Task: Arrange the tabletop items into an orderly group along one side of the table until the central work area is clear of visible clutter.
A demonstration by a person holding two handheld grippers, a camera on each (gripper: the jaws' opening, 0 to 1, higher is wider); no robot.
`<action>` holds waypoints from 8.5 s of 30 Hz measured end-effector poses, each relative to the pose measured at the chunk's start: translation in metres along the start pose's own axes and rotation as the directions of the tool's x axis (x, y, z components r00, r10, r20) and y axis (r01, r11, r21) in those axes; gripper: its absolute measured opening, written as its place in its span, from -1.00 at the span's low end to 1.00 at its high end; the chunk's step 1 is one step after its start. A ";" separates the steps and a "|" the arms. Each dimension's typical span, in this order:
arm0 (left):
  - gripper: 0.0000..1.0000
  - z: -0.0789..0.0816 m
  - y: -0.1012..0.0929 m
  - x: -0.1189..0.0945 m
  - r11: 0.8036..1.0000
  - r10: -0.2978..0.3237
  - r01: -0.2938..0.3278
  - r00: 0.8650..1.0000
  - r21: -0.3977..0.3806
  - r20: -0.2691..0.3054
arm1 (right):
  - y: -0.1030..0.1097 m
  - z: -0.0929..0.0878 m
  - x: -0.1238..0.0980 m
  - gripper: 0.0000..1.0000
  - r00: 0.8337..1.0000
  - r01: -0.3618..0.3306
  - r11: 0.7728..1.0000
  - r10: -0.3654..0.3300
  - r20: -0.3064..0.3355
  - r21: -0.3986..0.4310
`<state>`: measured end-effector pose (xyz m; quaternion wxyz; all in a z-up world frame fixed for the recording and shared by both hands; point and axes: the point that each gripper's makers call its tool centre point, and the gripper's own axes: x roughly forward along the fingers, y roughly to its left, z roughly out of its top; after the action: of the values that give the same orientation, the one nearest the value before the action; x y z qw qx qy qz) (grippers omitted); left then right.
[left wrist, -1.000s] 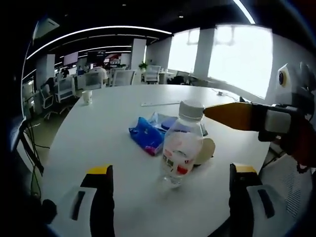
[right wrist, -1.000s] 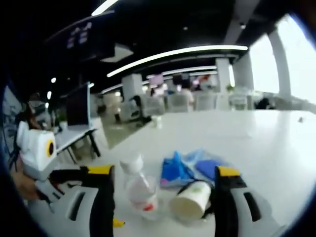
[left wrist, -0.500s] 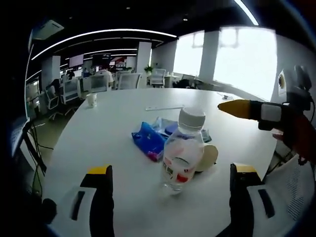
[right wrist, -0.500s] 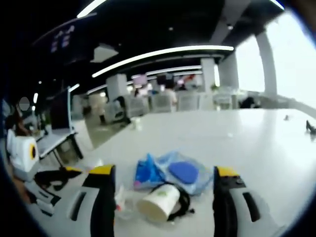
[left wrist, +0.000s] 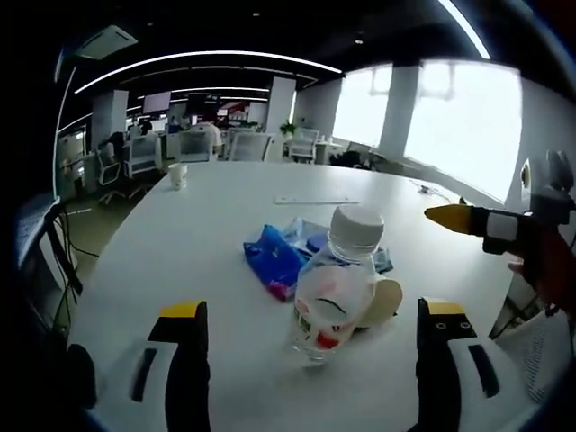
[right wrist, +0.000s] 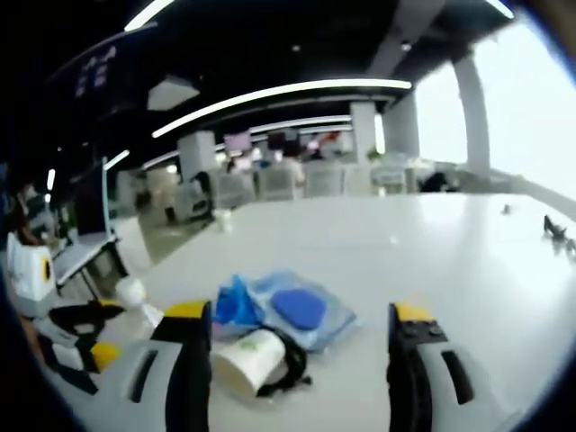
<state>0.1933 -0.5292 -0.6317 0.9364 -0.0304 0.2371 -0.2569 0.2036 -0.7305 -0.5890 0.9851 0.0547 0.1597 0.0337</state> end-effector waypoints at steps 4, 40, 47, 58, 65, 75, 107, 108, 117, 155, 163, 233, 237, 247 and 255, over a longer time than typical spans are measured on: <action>0.89 -0.001 -0.003 0.004 1.000 0.011 -0.011 1.000 -0.002 0.002 | -0.009 -0.006 0.000 0.54 1.000 0.004 1.000 -0.004 -0.011 0.005; 0.20 -0.008 -0.020 0.033 0.993 0.098 -0.101 0.994 0.066 0.053 | -0.058 -0.023 -0.001 0.54 0.998 0.046 0.993 -0.041 -0.047 0.106; 0.01 -0.004 -0.018 0.038 0.990 0.097 -0.104 0.992 0.091 0.076 | -0.069 -0.025 -0.004 0.54 0.996 0.071 0.991 -0.064 -0.059 0.114; -0.15 -0.006 -0.016 0.040 0.986 0.086 -0.095 0.994 0.140 0.067 | -0.080 -0.030 -0.007 0.51 0.993 0.098 0.989 -0.090 -0.077 0.111; -0.16 -0.006 -0.016 0.041 0.983 0.012 -0.023 0.998 0.181 0.064 | -0.081 -0.030 -0.009 0.49 0.992 0.103 0.989 -0.095 -0.080 0.108; -0.17 -0.007 -0.021 0.040 0.962 -0.144 0.136 0.989 0.235 0.020 | -0.081 -0.029 -0.011 0.48 0.993 0.103 0.990 -0.097 -0.065 0.099; -0.20 -0.005 -0.018 0.039 0.962 -0.161 0.147 0.986 0.231 0.044 | -0.066 -0.022 -0.008 0.67 1.000 0.011 1.000 -0.011 -0.017 -0.009; -0.20 -0.004 -0.016 0.038 0.969 -0.152 0.139 0.987 0.203 0.050 | -0.065 -0.021 -0.008 0.69 1.000 0.004 1.000 -0.004 -0.013 -0.012; -0.20 0.010 -0.003 0.034 0.977 -0.139 0.125 0.987 0.174 0.074 | -0.054 -0.022 -0.004 0.83 0.998 -0.048 0.999 0.048 -0.030 -0.017; -0.20 0.063 0.081 0.072 0.978 -0.063 0.040 0.992 0.204 0.109 | -0.041 -0.047 -0.004 0.99 0.973 -0.195 0.981 0.192 -0.125 -0.009; -0.20 0.075 0.103 0.087 0.981 -0.046 0.023 0.992 0.191 0.118 | -0.040 -0.056 -0.002 0.99 0.960 -0.233 0.972 0.232 -0.156 0.011; -0.18 0.117 0.168 0.215 0.967 -0.151 0.118 0.979 0.224 0.136 | -0.023 -0.076 0.022 0.97 0.928 -0.280 0.959 0.262 -0.264 -0.034; -0.17 0.117 0.169 0.217 0.964 -0.173 0.139 0.976 0.229 0.134 | -0.022 -0.074 0.023 0.97 0.930 -0.277 0.961 0.266 -0.255 -0.008; -0.16 0.117 0.169 0.219 0.969 -0.149 0.116 0.978 0.217 0.143 | -0.023 -0.078 0.022 0.95 0.928 -0.266 0.964 0.259 -0.266 0.009; 0.12 0.115 0.175 0.221 0.983 -0.117 0.096 0.984 0.157 0.133 | -0.021 -0.077 0.023 0.96 0.928 -0.271 0.962 0.266 -0.261 0.014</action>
<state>0.4948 -0.4947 -0.6563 0.9353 0.0092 0.1482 -0.3211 0.2014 -0.7415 -0.6715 0.9421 0.0603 0.2786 0.1767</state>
